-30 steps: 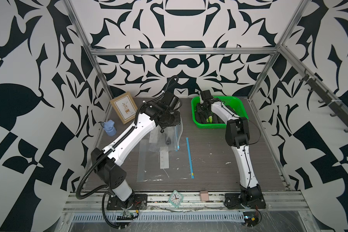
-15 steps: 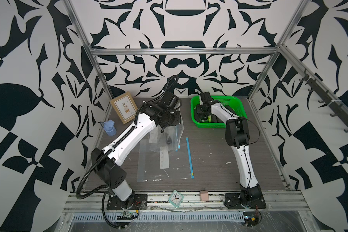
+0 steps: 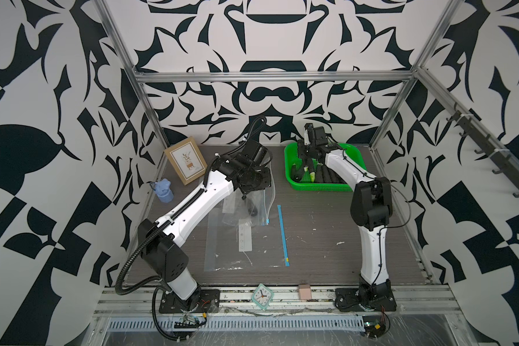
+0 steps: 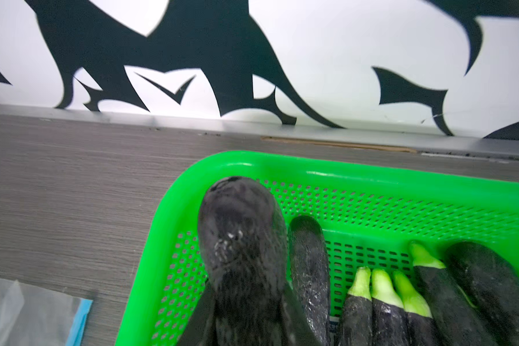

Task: Place the eggplant in a zip-top bag and seal the zipper
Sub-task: Pick up the eggplant from the basket, then place the eggplant in the zipper food storage bag.

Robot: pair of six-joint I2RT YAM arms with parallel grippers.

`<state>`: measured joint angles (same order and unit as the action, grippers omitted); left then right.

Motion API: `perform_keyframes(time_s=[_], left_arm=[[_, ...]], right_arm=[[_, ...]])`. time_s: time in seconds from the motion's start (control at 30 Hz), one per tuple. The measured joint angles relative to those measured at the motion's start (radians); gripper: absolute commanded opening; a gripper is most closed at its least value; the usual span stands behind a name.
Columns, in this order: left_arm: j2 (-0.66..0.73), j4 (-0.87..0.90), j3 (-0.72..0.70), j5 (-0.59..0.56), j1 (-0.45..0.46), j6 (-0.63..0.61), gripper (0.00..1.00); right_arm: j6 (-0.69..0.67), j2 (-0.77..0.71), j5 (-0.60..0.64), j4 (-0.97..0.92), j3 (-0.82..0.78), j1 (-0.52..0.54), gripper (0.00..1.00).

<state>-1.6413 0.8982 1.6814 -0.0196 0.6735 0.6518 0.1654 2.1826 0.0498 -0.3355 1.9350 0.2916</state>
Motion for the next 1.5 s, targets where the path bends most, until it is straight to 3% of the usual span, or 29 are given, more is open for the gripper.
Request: perform_keyframes(time_s=[0.27,0.5,0.73,1.13,1.5], left_arm=[[0.036,-0.040,-0.056,0.006,0.000,0.045,0.00],[0.105,-0.141,-0.159,0.018,0.000,0.152,0.00],[0.105,-0.177,-0.161,0.025,0.000,0.188,0.00],[0.105,-0.177,-0.149,0.031,0.000,0.206,0.00],[0.105,-0.180,-0.126,0.043,-0.001,0.212,0.00]], right_arm=[[0.022,-0.116,-0.020,0.077,-0.216,0.000,0.12],[0.135,-0.480,-0.065,0.194,-0.526,0.028,0.11],[0.249,-0.743,-0.060,0.391,-0.678,0.188,0.09],[0.364,-0.711,0.083,0.630,-0.813,0.440,0.08],[0.381,-0.657,0.274,0.816,-0.860,0.504,0.08]])
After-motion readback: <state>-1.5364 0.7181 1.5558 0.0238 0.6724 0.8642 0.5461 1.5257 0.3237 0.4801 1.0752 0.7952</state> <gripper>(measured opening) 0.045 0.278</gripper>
